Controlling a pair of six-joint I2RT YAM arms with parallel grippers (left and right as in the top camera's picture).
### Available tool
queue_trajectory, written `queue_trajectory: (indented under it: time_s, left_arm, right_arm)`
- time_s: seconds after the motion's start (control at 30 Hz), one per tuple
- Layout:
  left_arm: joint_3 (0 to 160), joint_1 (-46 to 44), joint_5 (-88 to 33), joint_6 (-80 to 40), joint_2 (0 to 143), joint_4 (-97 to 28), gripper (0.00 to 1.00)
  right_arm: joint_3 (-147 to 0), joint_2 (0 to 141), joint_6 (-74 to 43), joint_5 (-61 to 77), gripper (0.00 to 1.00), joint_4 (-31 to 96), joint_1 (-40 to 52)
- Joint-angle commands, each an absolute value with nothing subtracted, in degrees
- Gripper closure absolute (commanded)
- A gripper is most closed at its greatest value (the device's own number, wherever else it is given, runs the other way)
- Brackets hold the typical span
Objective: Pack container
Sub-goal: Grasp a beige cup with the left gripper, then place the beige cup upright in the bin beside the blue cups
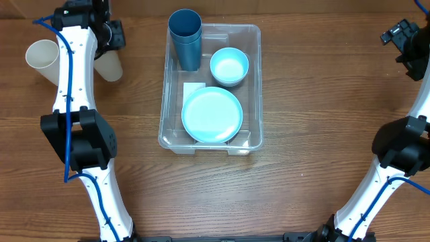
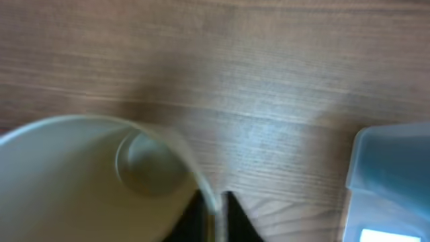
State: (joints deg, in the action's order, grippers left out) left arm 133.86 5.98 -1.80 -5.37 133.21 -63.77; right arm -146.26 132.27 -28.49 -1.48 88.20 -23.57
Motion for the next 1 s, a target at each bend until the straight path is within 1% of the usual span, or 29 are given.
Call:
queue_trajectory:
  time_s: [0.0,0.17,0.37,0.47,0.57,0.67,0.7,0.8,0.97]
  left_arm:
    - [135.87,5.72,-2.50,-4.32,134.08,-66.28,0.96]
    - [141.51,5.69,-0.82,-6.66,134.04,-71.77,0.96]
    - [162.23,5.69,-0.73,-6.90,131.41,-87.07,0.96]
    - [170.95,4.23,-3.79,-6.85,126.63,-95.85,0.96]
    - [171.70,-0.05,-9.04,-6.44,121.67,-96.77,0.96]
    - [171.70,-7.16,-8.38,-6.15,120.05,-96.79,0.96]
    - [171.70,-10.39,-8.38,-5.91,120.38,-96.79,0.96]
    - [170.65,-16.21,-8.25,-3.79,122.21,-96.79,0.96]
    - [164.97,-21.32,-1.19,-3.79,125.34,-96.79,0.96]
  right_arm:
    - [-147.81,129.56,-28.75,-1.58,0.00,87.99,-23.53]
    - [-147.81,129.56,-28.75,-1.58,0.00,87.99,-23.55]
    - [-147.81,129.56,-28.75,-1.58,0.00,87.99,-23.53]
    - [-147.81,129.56,-28.75,-1.58,0.00,87.99,-23.53]
    - [-147.81,129.56,-28.75,-1.58,0.00,87.99,-23.55]
    - [-147.81,129.56,-28.75,-1.58,0.00,87.99,-23.55]
    - [-147.81,129.56,-28.75,-1.58,0.00,87.99,-23.55]
    - [-147.81,129.56,-28.75,-1.58,0.00,87.99,-23.55]
    - [-147.81,129.56,-28.75,-1.58,0.00,87.99,-23.55]
